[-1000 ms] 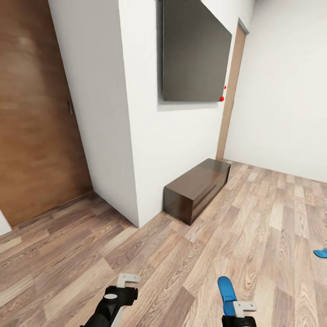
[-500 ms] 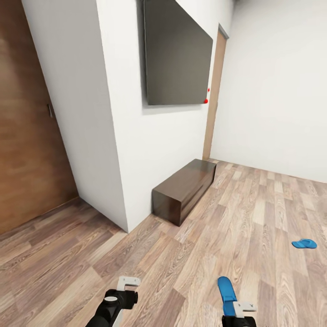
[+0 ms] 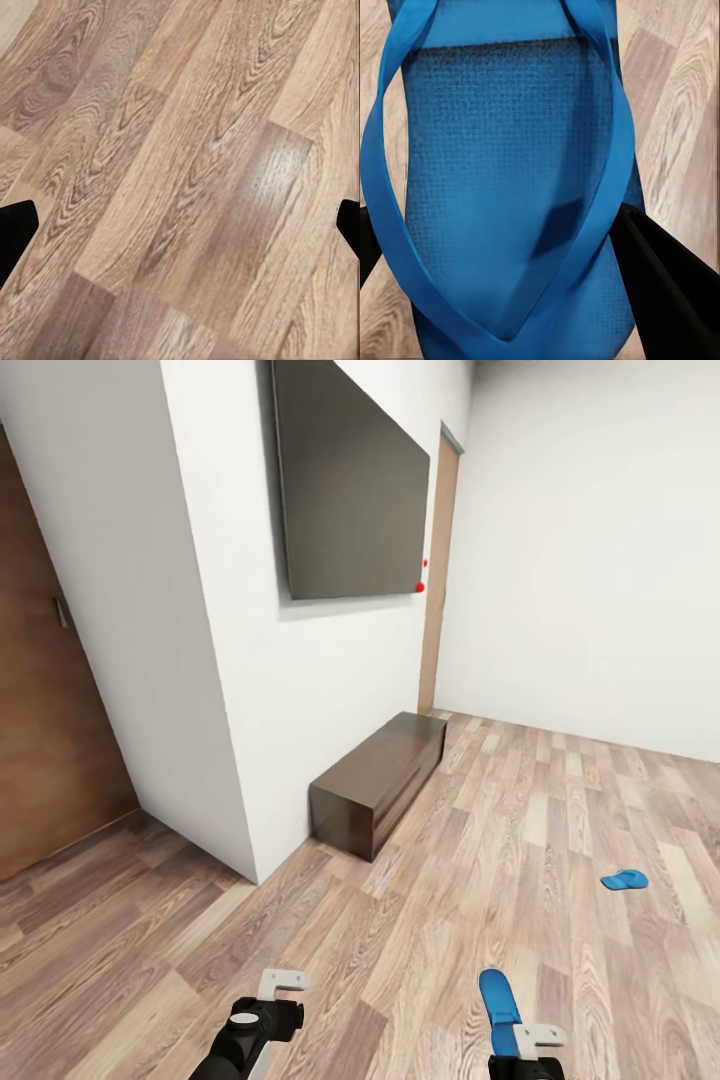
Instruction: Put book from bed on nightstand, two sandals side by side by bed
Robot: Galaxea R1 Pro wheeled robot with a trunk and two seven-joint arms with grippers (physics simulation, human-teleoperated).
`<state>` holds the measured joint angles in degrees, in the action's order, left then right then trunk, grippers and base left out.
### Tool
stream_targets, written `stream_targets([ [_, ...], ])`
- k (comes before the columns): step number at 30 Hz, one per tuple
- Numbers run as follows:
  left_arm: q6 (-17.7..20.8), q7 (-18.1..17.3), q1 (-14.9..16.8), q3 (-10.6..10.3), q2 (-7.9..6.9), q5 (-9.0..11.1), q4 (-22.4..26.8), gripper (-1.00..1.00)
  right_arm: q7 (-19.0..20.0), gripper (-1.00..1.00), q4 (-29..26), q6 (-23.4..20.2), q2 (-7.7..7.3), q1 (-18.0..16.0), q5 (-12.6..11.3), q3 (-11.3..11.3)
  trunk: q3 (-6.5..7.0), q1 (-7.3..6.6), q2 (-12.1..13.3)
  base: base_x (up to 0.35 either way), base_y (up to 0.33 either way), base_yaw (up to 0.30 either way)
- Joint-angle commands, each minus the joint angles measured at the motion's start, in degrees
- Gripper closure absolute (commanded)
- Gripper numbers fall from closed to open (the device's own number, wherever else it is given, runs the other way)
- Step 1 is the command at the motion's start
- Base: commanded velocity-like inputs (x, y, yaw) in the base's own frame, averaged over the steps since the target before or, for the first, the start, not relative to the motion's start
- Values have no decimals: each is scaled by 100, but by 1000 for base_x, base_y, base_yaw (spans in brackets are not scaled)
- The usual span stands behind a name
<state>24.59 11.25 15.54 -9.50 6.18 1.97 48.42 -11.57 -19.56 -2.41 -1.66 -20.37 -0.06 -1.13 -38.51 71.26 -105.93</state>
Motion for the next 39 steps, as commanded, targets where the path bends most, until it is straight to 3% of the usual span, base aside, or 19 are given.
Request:
stream_targets([
  [1,30,37,2,-16,-3,22,9,-100,-21,100,-3,-22,-1,-2,-12,-10,13,-23,39,0,0,-198],
  [18,30,35,2,-17,-3,17,9,-100,-21,100,78,-22,-4,-2,-13,-7,314,-397,721,0,0,-197],
  [39,28,35,2,-17,-11,22,25,-100,-21,100,154,-8,-2,-2,-12,-10,561,-858,1563,0,0,-212],
])
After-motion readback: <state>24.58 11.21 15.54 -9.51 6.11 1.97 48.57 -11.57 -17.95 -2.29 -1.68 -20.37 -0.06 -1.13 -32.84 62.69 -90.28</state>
